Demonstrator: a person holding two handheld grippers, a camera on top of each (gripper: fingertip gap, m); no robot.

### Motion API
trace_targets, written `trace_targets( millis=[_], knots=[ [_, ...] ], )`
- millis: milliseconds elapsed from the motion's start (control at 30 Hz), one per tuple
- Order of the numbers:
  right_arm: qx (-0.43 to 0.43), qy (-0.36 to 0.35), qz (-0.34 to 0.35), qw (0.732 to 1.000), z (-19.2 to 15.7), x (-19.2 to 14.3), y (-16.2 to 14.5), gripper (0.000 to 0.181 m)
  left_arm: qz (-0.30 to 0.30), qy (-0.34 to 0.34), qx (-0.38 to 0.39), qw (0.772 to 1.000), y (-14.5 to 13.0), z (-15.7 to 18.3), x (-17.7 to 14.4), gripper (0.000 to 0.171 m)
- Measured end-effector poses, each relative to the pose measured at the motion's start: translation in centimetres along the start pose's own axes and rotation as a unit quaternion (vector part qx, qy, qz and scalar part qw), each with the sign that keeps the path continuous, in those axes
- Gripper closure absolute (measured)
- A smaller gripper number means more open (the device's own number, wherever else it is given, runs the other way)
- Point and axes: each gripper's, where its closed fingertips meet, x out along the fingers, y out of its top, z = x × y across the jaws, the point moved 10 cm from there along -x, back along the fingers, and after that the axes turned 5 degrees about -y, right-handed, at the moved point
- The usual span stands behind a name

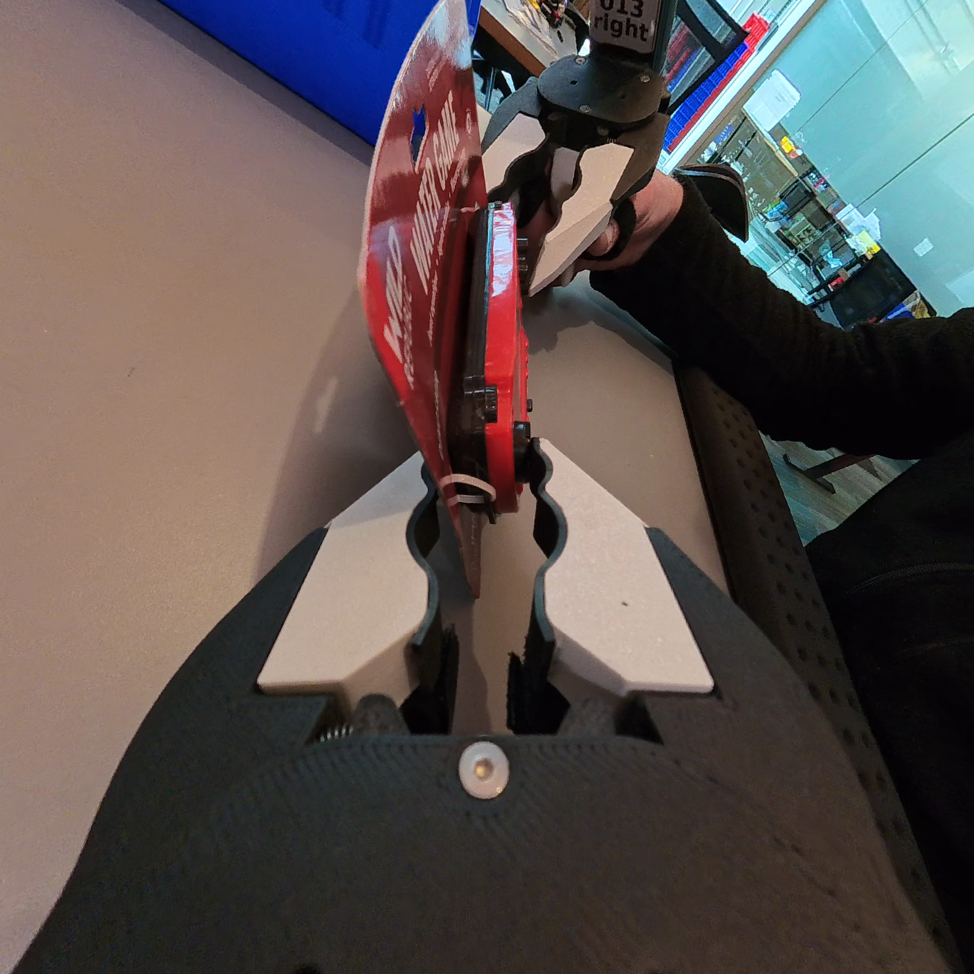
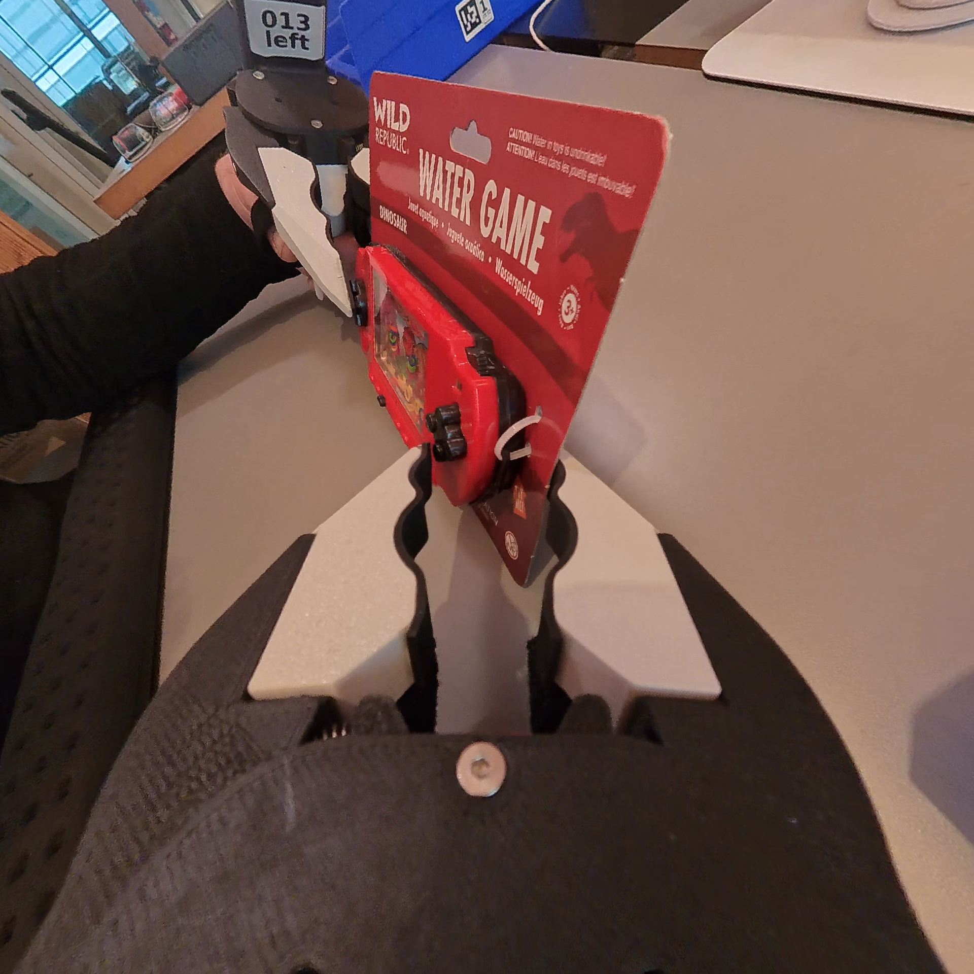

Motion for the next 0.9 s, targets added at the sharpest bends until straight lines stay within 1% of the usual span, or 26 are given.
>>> trace_targets(
  millis=[100,233,300,400,533,667,767,900],
  knots=[
    [-0.002,0.000,-0.001,1.000,-0.1,0.0,0.0,0.137,-0.002,0.000,0.001,1.000,0.0,0.1,0.1,0.142],
    [-0.005,-0.003,0.003,1.000,-0.1,-0.1,0.1,0.139,-0.003,0.008,0.010,1.000,0.2,0.3,0.1,0.142],
    [-0.010,-0.007,0.011,1.000,-0.1,-0.2,0.2,0.141,-0.008,0.024,0.030,0.999,0.4,0.6,0.1,0.142],
    [-0.010,-0.006,0.018,1.000,-0.1,-0.3,0.3,0.142,-0.033,0.055,0.073,0.995,0.9,1.5,0.1,0.143],
    [-0.011,-0.007,0.022,1.000,-0.2,-0.3,0.3,0.144,-0.031,0.075,0.097,0.992,1.8,2.3,-0.1,0.143],
    [-0.044,-0.021,0.049,0.998,-0.5,-0.6,0.8,0.144,-0.037,0.109,0.153,0.982,2.5,3.4,-0.3,0.142],
    [-0.066,-0.030,0.070,0.995,-0.9,-1.1,1.3,0.147,-0.031,0.116,0.157,0.980,2.9,3.7,-0.5,0.142],
    [-0.085,-0.050,0.077,0.992,-1.3,-1.5,1.8,0.149,-0.024,0.122,0.165,0.979,3.1,3.8,-0.5,0.142]
  ],
)
